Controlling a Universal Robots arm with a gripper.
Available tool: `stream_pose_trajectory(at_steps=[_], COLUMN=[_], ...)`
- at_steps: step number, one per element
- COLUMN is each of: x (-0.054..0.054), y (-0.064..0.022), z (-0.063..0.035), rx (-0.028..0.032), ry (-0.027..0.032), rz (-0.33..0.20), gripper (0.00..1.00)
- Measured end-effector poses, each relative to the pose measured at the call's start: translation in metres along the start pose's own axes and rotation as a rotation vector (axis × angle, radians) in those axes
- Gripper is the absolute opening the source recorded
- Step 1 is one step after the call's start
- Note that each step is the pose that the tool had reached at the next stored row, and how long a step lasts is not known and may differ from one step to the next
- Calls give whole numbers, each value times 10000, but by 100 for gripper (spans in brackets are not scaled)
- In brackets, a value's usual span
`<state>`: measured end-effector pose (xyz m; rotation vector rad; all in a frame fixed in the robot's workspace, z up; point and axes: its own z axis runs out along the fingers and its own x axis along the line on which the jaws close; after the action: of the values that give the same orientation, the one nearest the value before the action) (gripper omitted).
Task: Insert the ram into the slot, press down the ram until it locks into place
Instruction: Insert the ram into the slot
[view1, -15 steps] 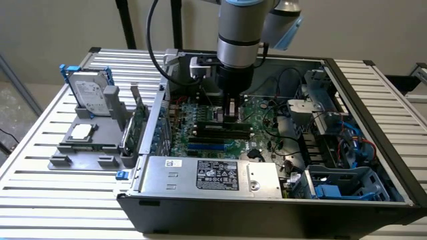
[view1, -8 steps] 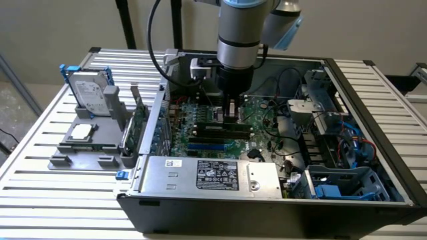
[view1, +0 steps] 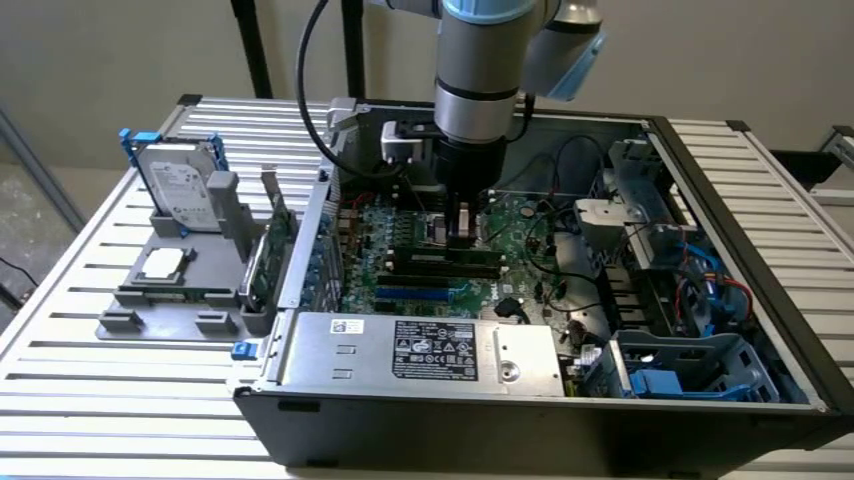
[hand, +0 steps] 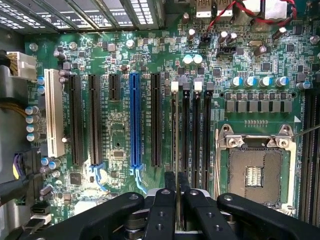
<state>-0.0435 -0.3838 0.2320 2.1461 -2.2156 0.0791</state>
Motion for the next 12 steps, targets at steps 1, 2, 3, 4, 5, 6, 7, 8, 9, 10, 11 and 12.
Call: stream_pose_trajectory(at_steps=[1,2,3,4,5,6,7,8,9,10,11,12], x=[-3,-5,-7,-8,-8,-9,-9,-10,-10,-10,-11,-11], y=[0,0,0,0,0,0,0,-1,-2,-3,-4,-5], z=[6,12,17,21,26,29,31,34,36,38,39,41], rx=[1,0,1,0,1,0,0,0,0,0,0,0], ry=[2,5,6,8,7,8,10,9,10,11,13,15], rz=[0,0,0,-1,0,0,0,2,2,1,0,1], gripper=[13,13,13,13,13,13,13,13,13,13,13,13])
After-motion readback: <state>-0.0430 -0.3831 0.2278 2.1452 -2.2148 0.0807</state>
